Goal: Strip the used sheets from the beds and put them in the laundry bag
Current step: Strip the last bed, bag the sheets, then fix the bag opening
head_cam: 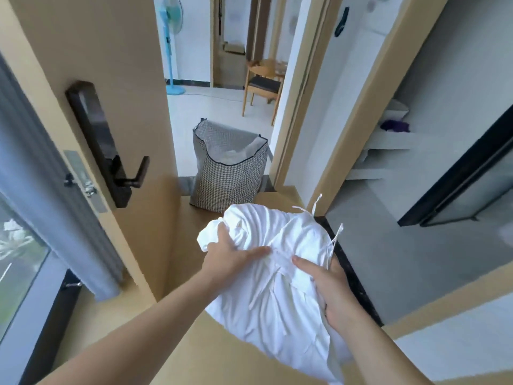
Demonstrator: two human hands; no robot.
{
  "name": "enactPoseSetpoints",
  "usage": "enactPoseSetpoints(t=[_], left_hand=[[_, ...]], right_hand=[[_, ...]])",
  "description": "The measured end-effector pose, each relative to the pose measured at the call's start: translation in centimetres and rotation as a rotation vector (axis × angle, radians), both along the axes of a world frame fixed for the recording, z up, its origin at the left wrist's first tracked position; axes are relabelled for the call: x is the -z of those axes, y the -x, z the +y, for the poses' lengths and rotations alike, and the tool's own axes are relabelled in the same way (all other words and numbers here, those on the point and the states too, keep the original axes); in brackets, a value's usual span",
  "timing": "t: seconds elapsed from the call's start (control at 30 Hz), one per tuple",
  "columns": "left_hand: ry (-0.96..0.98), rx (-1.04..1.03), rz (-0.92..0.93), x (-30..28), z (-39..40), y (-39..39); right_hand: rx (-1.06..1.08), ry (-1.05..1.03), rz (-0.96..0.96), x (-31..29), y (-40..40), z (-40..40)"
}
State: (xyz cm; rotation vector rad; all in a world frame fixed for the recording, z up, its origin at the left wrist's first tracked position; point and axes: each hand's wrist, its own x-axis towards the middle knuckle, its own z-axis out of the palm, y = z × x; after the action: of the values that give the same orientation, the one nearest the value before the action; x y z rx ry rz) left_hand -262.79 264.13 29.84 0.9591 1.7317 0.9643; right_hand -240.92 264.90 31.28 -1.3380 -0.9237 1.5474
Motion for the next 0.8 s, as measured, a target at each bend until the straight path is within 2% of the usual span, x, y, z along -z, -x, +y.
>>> enactPoseSetpoints(t=[0.2, 0.37, 0.63, 0.8], left_hand=[[0.020, 0.036, 0.012, 1.7, 17.4, 3.7], [0.091, -0.052, 0.018, 3.2, 31.2, 8.1], [0.168, -0.158, -0.013, 1.8, 49.9, 16.5], [0.210, -0.141, -0.040, 4.8, 62.9, 22.4]], right_hand=[[0.004, -0.017, 0.021, 1.7, 3.7, 16.9], [-0.083, 0.035, 0.043, 4.3, 8.4, 32.8], [-0.186, 0.139, 0.056, 4.3, 16.9, 54.2], [-0.158, 0.164, 0.017, 4.9, 22.5, 66.4]])
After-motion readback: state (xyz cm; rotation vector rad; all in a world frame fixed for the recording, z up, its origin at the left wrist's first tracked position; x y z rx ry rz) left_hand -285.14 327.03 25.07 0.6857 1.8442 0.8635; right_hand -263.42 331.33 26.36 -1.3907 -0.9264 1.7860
